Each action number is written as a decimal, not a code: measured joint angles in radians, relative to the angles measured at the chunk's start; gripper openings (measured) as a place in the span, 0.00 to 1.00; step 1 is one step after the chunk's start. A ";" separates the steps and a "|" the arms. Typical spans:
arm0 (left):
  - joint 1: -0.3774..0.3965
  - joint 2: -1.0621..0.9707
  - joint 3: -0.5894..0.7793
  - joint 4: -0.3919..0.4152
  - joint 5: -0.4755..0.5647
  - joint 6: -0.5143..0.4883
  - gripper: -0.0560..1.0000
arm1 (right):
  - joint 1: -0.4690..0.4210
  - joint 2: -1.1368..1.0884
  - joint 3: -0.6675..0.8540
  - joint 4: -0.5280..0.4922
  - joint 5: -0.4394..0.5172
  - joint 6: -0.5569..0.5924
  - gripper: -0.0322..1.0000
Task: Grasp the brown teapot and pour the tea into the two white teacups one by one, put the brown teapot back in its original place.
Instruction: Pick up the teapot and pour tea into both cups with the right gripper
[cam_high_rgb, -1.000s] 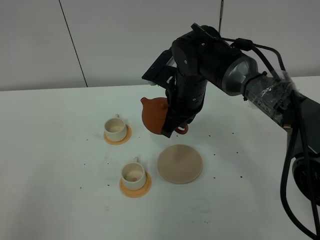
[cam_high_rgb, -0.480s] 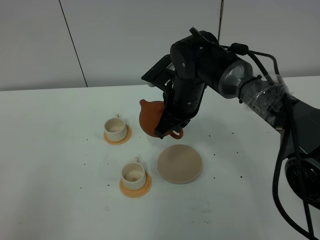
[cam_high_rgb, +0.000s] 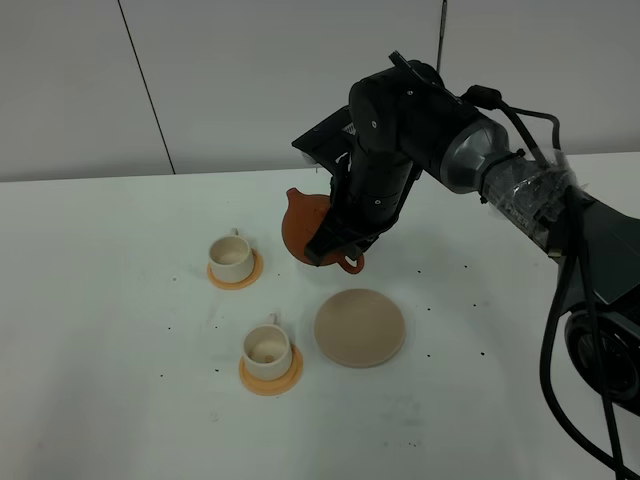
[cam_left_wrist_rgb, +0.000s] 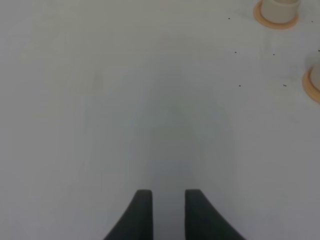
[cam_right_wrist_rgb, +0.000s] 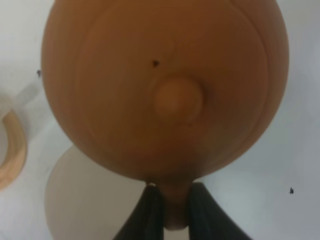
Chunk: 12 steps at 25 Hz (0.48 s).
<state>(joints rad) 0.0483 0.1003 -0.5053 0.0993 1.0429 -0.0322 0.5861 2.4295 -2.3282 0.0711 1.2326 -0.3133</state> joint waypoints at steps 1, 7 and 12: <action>0.000 0.000 0.000 0.000 0.000 0.000 0.27 | 0.000 0.001 -0.001 0.000 0.000 0.000 0.12; 0.000 0.000 0.000 0.000 0.000 0.000 0.27 | 0.001 0.004 -0.001 0.000 0.000 -0.037 0.12; 0.000 0.000 0.000 0.000 0.000 0.000 0.27 | 0.019 0.005 -0.001 -0.026 0.000 -0.090 0.12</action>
<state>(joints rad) 0.0483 0.1003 -0.5053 0.0993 1.0429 -0.0322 0.6053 2.4348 -2.3293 0.0454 1.2326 -0.4028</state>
